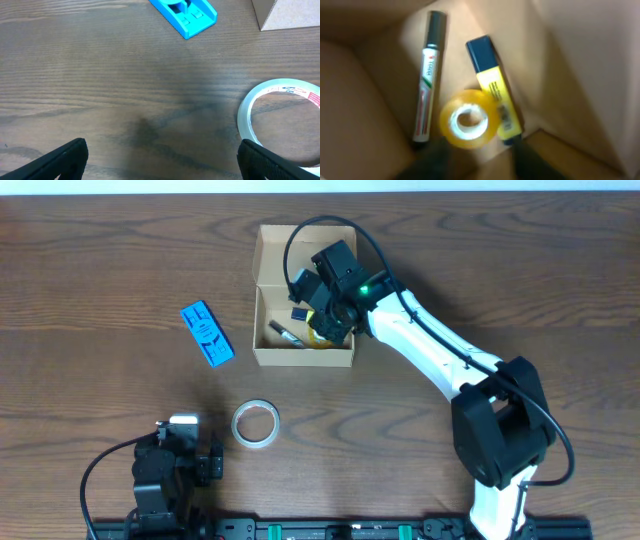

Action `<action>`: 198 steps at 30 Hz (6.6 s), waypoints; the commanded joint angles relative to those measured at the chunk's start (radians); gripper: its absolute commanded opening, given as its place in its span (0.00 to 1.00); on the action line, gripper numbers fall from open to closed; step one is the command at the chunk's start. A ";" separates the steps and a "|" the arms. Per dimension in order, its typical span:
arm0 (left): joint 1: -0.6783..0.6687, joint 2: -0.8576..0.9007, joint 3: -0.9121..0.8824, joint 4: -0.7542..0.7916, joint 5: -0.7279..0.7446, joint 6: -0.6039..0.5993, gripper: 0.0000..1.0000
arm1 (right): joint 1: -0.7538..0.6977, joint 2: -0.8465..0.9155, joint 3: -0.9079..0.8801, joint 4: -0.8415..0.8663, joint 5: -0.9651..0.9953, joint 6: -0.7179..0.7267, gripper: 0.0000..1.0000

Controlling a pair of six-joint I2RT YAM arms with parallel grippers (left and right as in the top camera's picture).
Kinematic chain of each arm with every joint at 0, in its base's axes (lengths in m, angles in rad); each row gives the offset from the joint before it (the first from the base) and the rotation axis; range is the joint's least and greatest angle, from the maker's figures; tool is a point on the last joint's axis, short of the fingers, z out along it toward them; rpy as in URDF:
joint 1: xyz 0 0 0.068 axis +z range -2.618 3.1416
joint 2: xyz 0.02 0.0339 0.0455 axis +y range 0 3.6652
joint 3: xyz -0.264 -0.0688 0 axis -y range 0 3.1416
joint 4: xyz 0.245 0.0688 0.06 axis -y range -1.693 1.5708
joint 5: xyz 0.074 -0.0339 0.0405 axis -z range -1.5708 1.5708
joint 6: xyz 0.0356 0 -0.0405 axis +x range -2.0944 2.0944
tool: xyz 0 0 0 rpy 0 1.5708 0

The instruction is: Pack container

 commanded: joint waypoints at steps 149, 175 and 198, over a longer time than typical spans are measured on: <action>0.007 2.084 1.226 0.024 0.100 -0.774 0.33 | -0.030 -1.559 -1.112 0.053 0.054 0.502 0.99; -0.069 2.068 1.932 -0.551 0.307 -0.506 0.31 | -0.030 -1.559 -1.112 0.053 0.054 0.502 0.99; -0.363 2.057 1.973 -0.545 0.274 0.233 0.36 | -0.030 -1.559 -1.112 0.053 0.054 0.502 0.99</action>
